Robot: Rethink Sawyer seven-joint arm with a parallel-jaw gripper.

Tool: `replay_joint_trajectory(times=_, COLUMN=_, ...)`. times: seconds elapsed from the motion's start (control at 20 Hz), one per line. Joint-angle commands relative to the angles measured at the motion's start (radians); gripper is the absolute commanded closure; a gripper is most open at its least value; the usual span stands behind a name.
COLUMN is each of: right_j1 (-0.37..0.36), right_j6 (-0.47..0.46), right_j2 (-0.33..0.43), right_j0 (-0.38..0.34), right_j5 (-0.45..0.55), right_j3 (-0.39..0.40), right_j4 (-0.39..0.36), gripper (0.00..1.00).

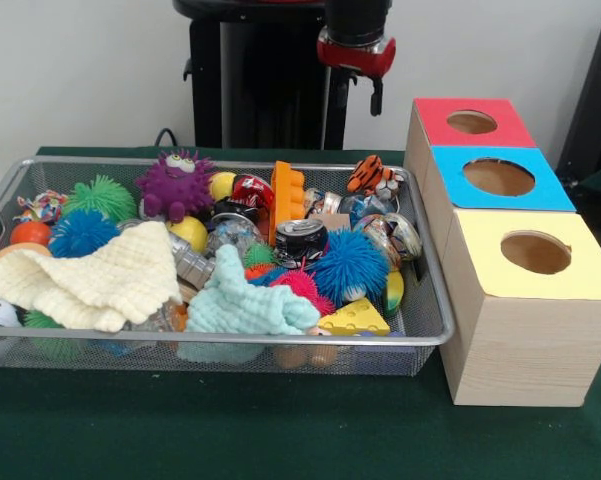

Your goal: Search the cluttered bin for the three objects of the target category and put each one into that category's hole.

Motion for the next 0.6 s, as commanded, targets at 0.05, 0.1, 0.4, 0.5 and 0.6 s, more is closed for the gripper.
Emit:
replay_joint_trajectory(times=0.05, right_j1=-0.05, right_j6=0.207, right_j2=0.118, right_j0=0.015, right_j5=0.006, right_j3=-0.046, right_j4=0.122, gripper=0.0)
replay_joint_trajectory(times=0.1, right_j1=-0.061, right_j6=0.204, right_j2=0.126, right_j0=0.014, right_j5=0.017, right_j3=-0.045, right_j4=0.131, gripper=0.0)
replay_joint_trajectory(times=0.4, right_j1=-0.093, right_j6=0.176, right_j2=0.124, right_j0=0.029, right_j5=0.054, right_j3=-0.055, right_j4=0.168, gripper=0.0)
replay_joint_trajectory(times=0.5, right_j1=-0.102, right_j6=0.166, right_j2=0.12, right_j0=0.037, right_j5=0.069, right_j3=-0.065, right_j4=0.179, gripper=0.0)
replay_joint_trajectory(times=0.6, right_j1=-0.11, right_j6=0.161, right_j2=0.121, right_j0=0.041, right_j5=0.079, right_j3=-0.067, right_j4=0.19, gripper=0.0)
